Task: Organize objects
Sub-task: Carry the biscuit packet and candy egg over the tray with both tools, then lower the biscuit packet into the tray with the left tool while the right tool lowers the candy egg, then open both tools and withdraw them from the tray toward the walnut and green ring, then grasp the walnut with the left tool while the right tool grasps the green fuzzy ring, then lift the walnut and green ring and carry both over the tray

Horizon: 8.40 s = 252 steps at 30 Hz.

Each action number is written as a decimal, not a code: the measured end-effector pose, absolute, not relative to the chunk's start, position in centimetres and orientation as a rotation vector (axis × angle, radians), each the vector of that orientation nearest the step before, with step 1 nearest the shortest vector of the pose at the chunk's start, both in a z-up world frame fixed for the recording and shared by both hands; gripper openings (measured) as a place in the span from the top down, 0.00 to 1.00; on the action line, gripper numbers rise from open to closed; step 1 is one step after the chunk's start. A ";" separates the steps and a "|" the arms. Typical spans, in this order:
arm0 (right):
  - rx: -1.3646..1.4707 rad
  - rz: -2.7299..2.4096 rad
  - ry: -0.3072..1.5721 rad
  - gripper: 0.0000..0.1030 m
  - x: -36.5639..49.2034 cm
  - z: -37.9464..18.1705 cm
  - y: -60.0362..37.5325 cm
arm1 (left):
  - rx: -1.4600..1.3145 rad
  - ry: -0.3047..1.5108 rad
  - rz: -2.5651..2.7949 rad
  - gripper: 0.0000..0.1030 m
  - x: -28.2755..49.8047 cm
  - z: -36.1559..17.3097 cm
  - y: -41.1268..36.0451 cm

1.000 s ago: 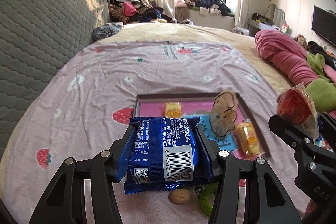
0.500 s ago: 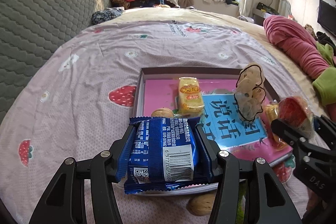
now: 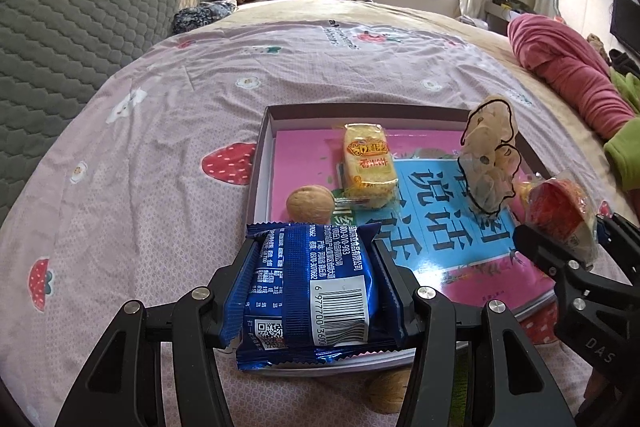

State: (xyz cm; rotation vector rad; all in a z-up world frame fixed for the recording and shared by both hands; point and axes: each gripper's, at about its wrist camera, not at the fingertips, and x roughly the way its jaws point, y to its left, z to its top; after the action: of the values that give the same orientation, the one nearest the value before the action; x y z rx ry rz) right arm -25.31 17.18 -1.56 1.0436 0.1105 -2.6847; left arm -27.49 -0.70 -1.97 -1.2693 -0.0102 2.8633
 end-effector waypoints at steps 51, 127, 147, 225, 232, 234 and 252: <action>1.212 -2.617 0.199 0.43 -27.2 -5.8 16.0 | -1.328 0.011 2.837 0.32 -28.4 -3.9 -0.4; 0.817 -2.883 0.249 0.04 -10.7 11.7 17.3 | -1.109 -0.023 2.959 0.16 -12.1 9.0 -1.3; 0.876 -2.863 0.260 0.04 -7.3 10.7 17.3 | -1.185 0.010 2.930 0.16 -9.0 8.0 -1.0; 1.293 -2.542 0.261 0.67 -20.4 -6.2 15.1 | -1.491 -0.016 2.735 0.61 -22.3 -6.5 2.1; 1.252 -2.524 0.137 0.84 -20.4 -6.0 16.3 | -1.463 -0.027 2.731 0.66 -21.9 -6.5 2.1; 1.247 -2.519 0.121 0.85 -20.3 -5.9 16.5 | -1.459 -0.042 2.728 0.66 -21.8 -6.5 2.0; 1.176 -2.500 0.025 0.86 -19.0 -5.2 17.9 | -1.417 -0.108 2.703 0.66 -20.8 -5.9 1.4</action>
State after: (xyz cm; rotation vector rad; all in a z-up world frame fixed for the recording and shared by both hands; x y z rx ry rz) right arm -19.03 17.90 -5.18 1.1760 0.0254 -2.4999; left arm -20.83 1.38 -5.88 -1.4170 -0.1080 2.7027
